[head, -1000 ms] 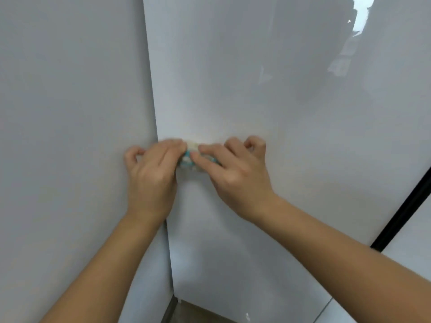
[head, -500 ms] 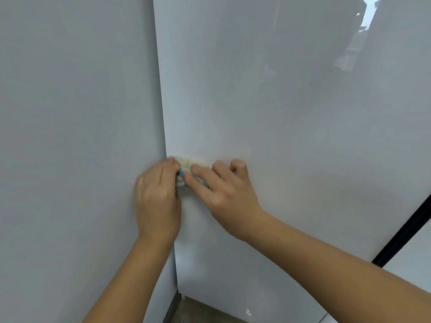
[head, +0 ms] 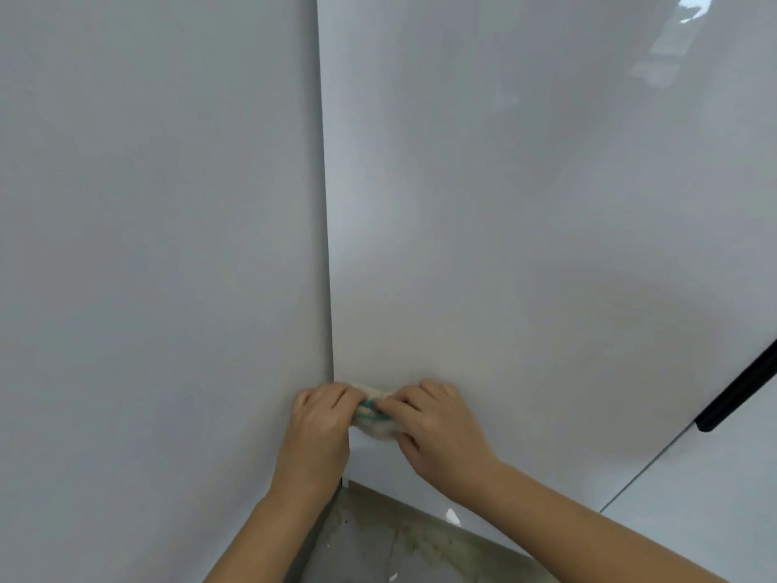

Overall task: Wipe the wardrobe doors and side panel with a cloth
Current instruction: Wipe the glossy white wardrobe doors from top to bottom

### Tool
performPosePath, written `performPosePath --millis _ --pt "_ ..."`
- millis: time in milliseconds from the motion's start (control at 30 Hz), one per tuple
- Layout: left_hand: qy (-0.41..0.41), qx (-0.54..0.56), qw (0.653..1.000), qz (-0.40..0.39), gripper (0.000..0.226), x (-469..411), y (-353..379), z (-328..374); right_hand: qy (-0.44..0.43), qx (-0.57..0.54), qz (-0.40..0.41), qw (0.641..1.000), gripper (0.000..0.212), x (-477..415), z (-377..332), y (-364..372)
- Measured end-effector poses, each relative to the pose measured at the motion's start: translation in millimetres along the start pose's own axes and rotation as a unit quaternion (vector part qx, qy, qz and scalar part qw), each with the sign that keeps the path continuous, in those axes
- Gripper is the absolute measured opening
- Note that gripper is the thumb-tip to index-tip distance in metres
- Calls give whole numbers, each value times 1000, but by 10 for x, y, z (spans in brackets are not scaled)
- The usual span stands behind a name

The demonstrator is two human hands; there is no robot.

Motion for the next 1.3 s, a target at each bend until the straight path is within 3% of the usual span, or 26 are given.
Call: performPosePath --millis 100,167,267,400,467,500,567,633,700,767,867,1000,1200,1300 --pt "28 81 995 -41 36 -19 -152 67 136 -196 -52 970 53 153 -92 -243" --pt "-25 165 982 -89 34 -72 -250 143 197 -300 -76 930 52 185 -128 -372" --pt "-103 262 950 -137 49 -104 -325 200 237 -386 -68 889 43 189 -113 -449" --pt "-218 376 898 -71 37 -75 -314 207 322 -550 -66 768 34 231 -166 -418" --pt "-299 440 846 -20 22 0 -247 173 348 -574 -20 741 34 202 -195 -465" --pt "-340 454 823 -3 19 52 -213 150 340 -563 13 754 35 150 -203 -543" --pt "-410 461 787 1 21 135 -166 120 270 -469 99 835 40 -16 -168 -779" --pt "-468 503 726 -3 24 169 -131 86 136 -274 181 935 42 -255 -94 -990" --pt "-506 563 653 3 28 157 -112 50 20 -81 233 969 44 -535 -17 -1046" --pt "-526 606 597 7 33 138 -83 30 -44 69 245 966 48 -801 66 -931" --pt "-546 629 553 -9 38 141 2 37 -102 198 218 950 48 -978 120 -607" --pt "-591 635 497 -15 39 164 159 -39 -170 186 196 948 38 -937 105 -275" --pt "-686 565 458 -18 35 416 430 -213 -289 193 46 937 32 -552 102 520" --pt "-708 541 454 -24 25 487 504 -280 -300 166 4 939 33 -458 91 813"
Point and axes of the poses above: each hand's wrist, its own x-axis away from the middle knuckle, its own y-axis out of the palm, z = x × y, the point moved 1 cm from there along -x, towards the middle knuckle, and after that the axes turned 4 degrees about -y, right-handed, at the moved point
